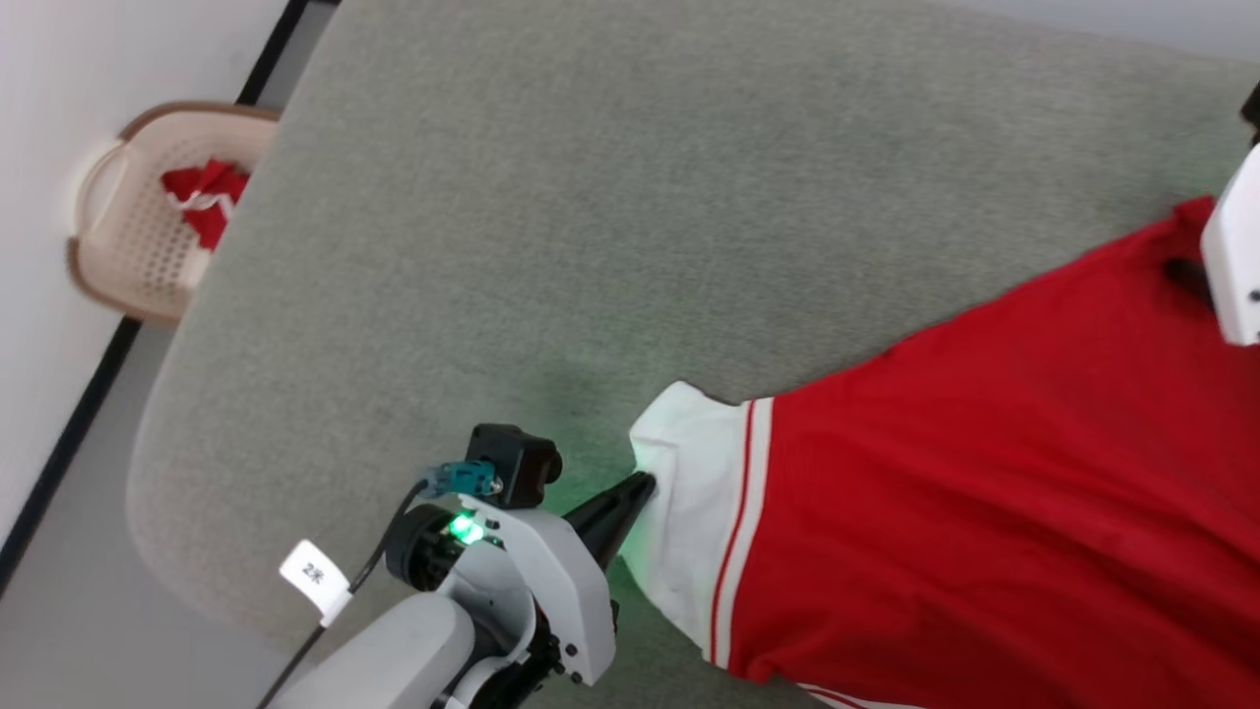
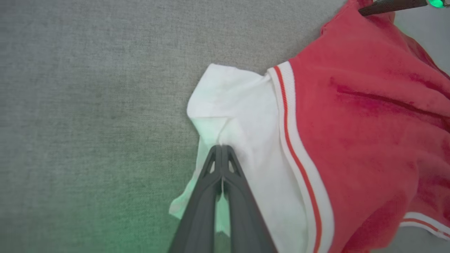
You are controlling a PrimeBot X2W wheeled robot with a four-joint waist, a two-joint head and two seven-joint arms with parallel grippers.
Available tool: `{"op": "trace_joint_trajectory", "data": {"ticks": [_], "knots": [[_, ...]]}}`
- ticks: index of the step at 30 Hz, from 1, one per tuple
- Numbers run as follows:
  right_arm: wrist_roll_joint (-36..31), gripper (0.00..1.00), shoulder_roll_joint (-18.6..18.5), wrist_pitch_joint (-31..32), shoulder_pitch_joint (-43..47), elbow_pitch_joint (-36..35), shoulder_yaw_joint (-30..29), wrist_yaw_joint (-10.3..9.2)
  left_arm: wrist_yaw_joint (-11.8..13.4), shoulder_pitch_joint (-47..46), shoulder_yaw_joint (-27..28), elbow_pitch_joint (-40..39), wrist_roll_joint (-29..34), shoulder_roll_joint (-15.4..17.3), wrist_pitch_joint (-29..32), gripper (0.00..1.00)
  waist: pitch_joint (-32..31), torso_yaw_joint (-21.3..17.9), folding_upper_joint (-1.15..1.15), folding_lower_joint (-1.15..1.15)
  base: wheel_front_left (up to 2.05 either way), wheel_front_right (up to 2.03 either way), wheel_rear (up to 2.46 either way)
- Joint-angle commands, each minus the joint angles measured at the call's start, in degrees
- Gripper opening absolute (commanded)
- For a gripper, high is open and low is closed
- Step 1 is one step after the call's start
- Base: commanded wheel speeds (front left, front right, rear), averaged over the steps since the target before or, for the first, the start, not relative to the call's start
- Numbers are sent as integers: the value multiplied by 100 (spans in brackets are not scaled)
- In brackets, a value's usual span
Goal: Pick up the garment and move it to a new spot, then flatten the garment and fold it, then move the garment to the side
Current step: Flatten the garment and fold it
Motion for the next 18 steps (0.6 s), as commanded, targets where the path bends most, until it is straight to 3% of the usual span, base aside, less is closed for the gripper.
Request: {"op": "trace_joint_trajectory", "data": {"ticks": [1,6,10,15,18], "knots": [[207,0,59,433,177,292,304,-2,-44,-56,0,73,-14,-46,-45,0,160,187,0,0,0,0,0],[507,0,-44,827,83,592,508,-5,-88,-66,17,227,-54,-61,-95,0,150,177,0,0,0,0,0],[607,0,-79,724,-16,696,562,-6,-102,-150,53,287,-82,38,1,0,83,36,0,0,0,0,0],[696,0,-75,492,-230,618,562,-6,-73,-400,144,173,-102,287,274,0,-55,-195,0,0,0,0,0],[773,0,-55,214,-414,417,569,-6,-64,-749,247,-16,-21,609,577,0,-212,-405,0,0,0,0,0]]}}
